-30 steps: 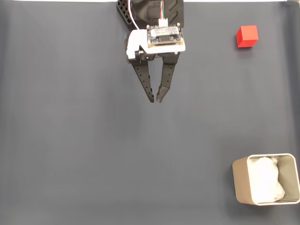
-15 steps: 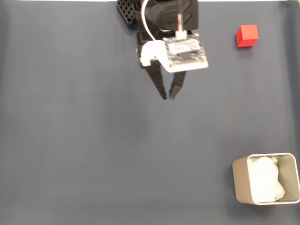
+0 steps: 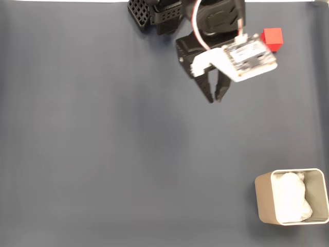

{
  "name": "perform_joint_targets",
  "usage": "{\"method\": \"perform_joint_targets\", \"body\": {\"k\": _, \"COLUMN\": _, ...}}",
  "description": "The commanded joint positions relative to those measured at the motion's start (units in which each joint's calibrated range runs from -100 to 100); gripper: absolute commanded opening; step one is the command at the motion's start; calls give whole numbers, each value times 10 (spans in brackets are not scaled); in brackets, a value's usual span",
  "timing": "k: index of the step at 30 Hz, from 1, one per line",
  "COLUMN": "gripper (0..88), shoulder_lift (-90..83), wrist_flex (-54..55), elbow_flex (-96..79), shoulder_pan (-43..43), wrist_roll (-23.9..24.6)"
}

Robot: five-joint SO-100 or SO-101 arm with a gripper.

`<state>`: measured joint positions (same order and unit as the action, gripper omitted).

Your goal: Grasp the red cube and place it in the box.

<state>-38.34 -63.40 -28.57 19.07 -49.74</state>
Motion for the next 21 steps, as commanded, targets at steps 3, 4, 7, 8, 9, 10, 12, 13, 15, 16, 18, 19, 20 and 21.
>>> {"method": "perform_joint_targets", "body": {"k": 3, "gripper": 0, "shoulder_lift": -11, "wrist_flex": -4, "elbow_flex": 17, "shoulder_pan": 62, "wrist_roll": -3}}
{"method": "perform_joint_targets", "body": {"k": 4, "gripper": 0, "shoulder_lift": -11, "wrist_flex": -4, "elbow_flex": 15, "shoulder_pan": 74, "wrist_roll": -3}}
{"method": "perform_joint_targets", "body": {"k": 7, "gripper": 0, "shoulder_lift": -13, "wrist_flex": -4, "elbow_flex": 14, "shoulder_pan": 108, "wrist_roll": -1}}
{"method": "perform_joint_targets", "body": {"k": 8, "gripper": 0, "shoulder_lift": -13, "wrist_flex": -4, "elbow_flex": 13, "shoulder_pan": 118, "wrist_roll": -1}}
{"method": "perform_joint_targets", "body": {"k": 9, "gripper": 0, "shoulder_lift": -13, "wrist_flex": -4, "elbow_flex": 13, "shoulder_pan": 129, "wrist_roll": -1}}
{"method": "perform_joint_targets", "body": {"k": 10, "gripper": 0, "shoulder_lift": -13, "wrist_flex": -6, "elbow_flex": 13, "shoulder_pan": 139, "wrist_roll": -1}}
{"method": "perform_joint_targets", "body": {"k": 12, "gripper": 0, "shoulder_lift": -12, "wrist_flex": -8, "elbow_flex": 12, "shoulder_pan": 159, "wrist_roll": -1}}
{"method": "perform_joint_targets", "body": {"k": 13, "gripper": 0, "shoulder_lift": -12, "wrist_flex": -9, "elbow_flex": 12, "shoulder_pan": 169, "wrist_roll": -1}}
{"method": "perform_joint_targets", "body": {"k": 15, "gripper": 1, "shoulder_lift": -12, "wrist_flex": -10, "elbow_flex": 12, "shoulder_pan": 186, "wrist_roll": -1}}
{"method": "perform_joint_targets", "body": {"k": 16, "gripper": 1, "shoulder_lift": -12, "wrist_flex": -11, "elbow_flex": 12, "shoulder_pan": 196, "wrist_roll": 0}}
{"method": "perform_joint_targets", "body": {"k": 18, "gripper": 1, "shoulder_lift": -13, "wrist_flex": -12, "elbow_flex": 10, "shoulder_pan": 213, "wrist_roll": 0}}
{"method": "perform_joint_targets", "body": {"k": 19, "gripper": 1, "shoulder_lift": -13, "wrist_flex": -13, "elbow_flex": 8, "shoulder_pan": 223, "wrist_roll": 0}}
{"method": "perform_joint_targets", "body": {"k": 20, "gripper": 2, "shoulder_lift": -13, "wrist_flex": -13, "elbow_flex": 7, "shoulder_pan": 231, "wrist_roll": 0}}
{"method": "perform_joint_targets", "body": {"k": 21, "gripper": 2, "shoulder_lift": -14, "wrist_flex": -13, "elbow_flex": 6, "shoulder_pan": 240, "wrist_roll": 1}}
